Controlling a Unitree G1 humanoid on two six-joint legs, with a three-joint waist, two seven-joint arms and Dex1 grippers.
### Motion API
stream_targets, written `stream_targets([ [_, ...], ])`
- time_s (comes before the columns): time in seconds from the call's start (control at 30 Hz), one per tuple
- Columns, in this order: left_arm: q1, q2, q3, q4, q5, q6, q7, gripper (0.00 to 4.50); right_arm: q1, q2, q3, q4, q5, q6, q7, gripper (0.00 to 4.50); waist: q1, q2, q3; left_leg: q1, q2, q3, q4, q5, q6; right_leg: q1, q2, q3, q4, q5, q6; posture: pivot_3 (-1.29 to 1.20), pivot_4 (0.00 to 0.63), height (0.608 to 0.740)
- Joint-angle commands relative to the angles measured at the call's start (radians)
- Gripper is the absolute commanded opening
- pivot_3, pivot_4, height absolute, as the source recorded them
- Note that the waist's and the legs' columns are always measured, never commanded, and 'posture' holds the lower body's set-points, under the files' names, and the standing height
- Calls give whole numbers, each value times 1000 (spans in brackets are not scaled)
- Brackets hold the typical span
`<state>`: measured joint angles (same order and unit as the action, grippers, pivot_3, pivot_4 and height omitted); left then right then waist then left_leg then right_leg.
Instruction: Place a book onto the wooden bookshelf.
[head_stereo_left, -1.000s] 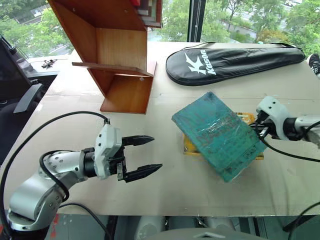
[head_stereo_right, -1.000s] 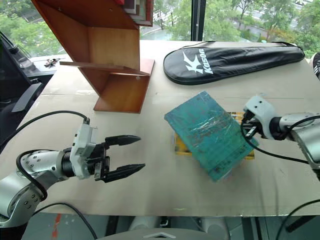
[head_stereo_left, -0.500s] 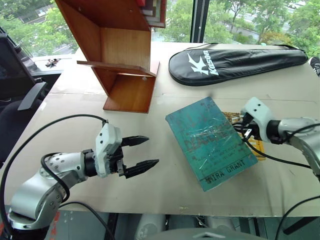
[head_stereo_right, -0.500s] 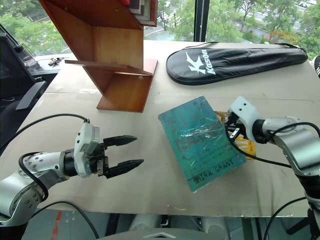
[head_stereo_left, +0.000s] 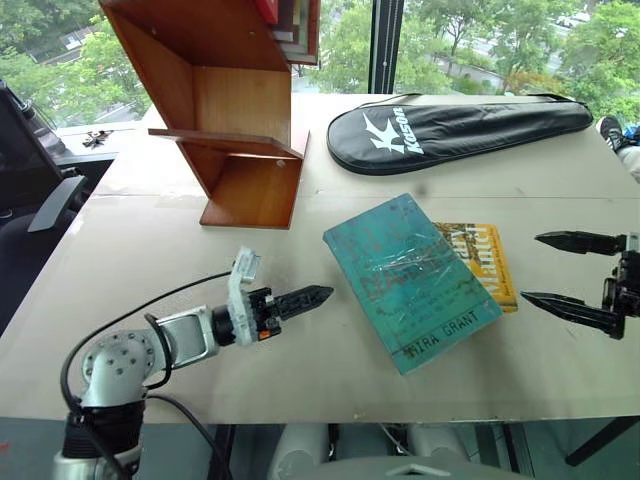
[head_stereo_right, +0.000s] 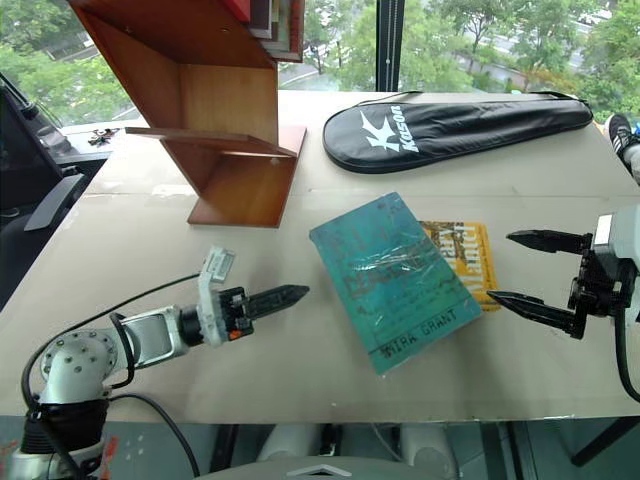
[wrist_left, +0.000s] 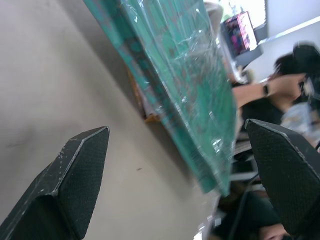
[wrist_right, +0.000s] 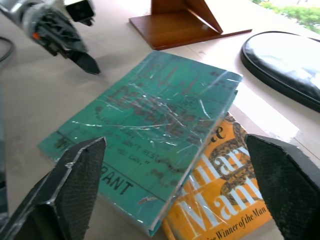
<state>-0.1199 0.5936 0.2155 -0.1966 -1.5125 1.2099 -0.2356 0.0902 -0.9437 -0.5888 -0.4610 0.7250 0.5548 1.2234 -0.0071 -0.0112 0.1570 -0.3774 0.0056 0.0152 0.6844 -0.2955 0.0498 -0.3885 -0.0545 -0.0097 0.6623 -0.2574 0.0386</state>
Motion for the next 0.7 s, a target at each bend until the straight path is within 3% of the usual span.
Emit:
stream_targets([
  [0.03,-65,-50,-25,87,-82,5,114,4500,-17,-14,-2,-33,33,-19,6,4479,5,0,0,0,0,0,0,0,0,0,0,0,0,0,0,0,150,740],
  [0.3,-177,-144,-78,204,-115,21,235,4500,-63,-20,13,-102,92,-9,-33,4479,23,0,0,-3,-1,0,0,2,-4,-1,0,0,-2,0,0,0,150,740],
  [0.63,-286,-295,-150,308,40,17,148,4500,-55,-7,47,-149,103,-21,-82,4479,23,0,0,-4,-2,0,0,3,-5,-1,-1,0,-3,0,0,0,150,740],
  [0.7,-287,-310,-156,319,76,19,121,3639,-41,4,57,-152,90,-33,-93,4500,23,0,0,-4,-2,0,0,3,-5,-1,-1,0,-3,0,0,0,150,740],
])
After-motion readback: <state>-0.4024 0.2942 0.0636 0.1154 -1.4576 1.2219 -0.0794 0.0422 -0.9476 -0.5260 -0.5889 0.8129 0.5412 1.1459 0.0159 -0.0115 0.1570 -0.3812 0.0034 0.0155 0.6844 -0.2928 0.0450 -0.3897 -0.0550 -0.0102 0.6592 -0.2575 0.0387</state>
